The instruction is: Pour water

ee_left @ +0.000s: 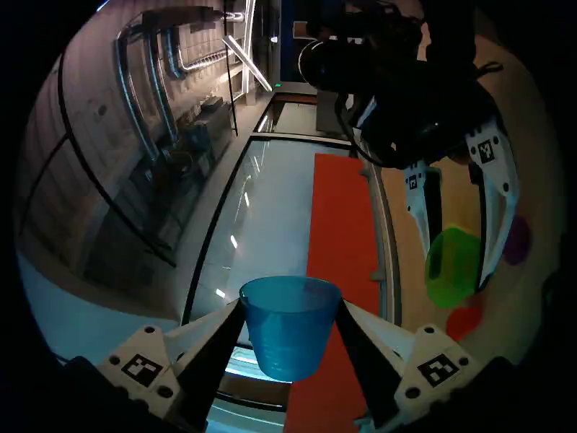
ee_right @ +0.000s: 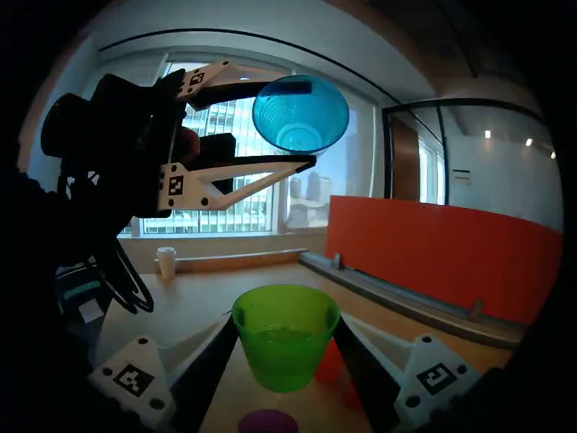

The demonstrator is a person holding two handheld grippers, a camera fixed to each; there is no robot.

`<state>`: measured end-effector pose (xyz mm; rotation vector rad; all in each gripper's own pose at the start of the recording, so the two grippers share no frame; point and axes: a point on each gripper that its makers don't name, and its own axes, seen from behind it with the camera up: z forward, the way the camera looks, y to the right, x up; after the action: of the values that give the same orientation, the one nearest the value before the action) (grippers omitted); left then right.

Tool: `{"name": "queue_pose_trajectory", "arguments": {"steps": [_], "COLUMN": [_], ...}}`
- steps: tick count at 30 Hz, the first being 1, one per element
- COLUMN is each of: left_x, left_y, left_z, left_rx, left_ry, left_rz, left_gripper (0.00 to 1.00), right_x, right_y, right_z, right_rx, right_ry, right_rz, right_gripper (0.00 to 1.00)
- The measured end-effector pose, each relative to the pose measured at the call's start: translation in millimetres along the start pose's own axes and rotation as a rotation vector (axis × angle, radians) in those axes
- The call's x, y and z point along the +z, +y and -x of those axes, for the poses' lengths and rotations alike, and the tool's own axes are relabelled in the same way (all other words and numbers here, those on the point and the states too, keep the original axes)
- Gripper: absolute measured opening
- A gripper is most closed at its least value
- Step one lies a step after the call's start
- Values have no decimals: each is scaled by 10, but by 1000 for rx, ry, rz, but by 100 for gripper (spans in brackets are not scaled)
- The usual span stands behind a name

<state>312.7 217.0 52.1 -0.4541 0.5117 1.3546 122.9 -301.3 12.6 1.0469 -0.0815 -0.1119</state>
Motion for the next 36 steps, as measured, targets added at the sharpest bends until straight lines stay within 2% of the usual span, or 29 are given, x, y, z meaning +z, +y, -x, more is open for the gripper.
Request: {"name": "queue_pose_trajectory", "arguments": {"steps": [7, 16, 23, 36], "left_x": [17, 57, 55, 16], "left_y": [17, -3, -40, -93], "left_z": [45, 244, 421, 568], "left_rx": [-156, -399, -623, -1043], "left_ry": [0, -31, -58, -32], "left_rz": [4, -13, -27, -14], "left_gripper": [87, 87, 87, 87], "right_x": [-23, -56, -88, -95], "right_y": [21, 48, 66, 69], "right_z": [-8, -79, -97, -129], "right_rx": [0, 5, 4, 3], "right_ry": [9, 28, 33, 37], "right_rz": [5, 17, 24, 28], "right_gripper": [90, 90, 90, 91]}}
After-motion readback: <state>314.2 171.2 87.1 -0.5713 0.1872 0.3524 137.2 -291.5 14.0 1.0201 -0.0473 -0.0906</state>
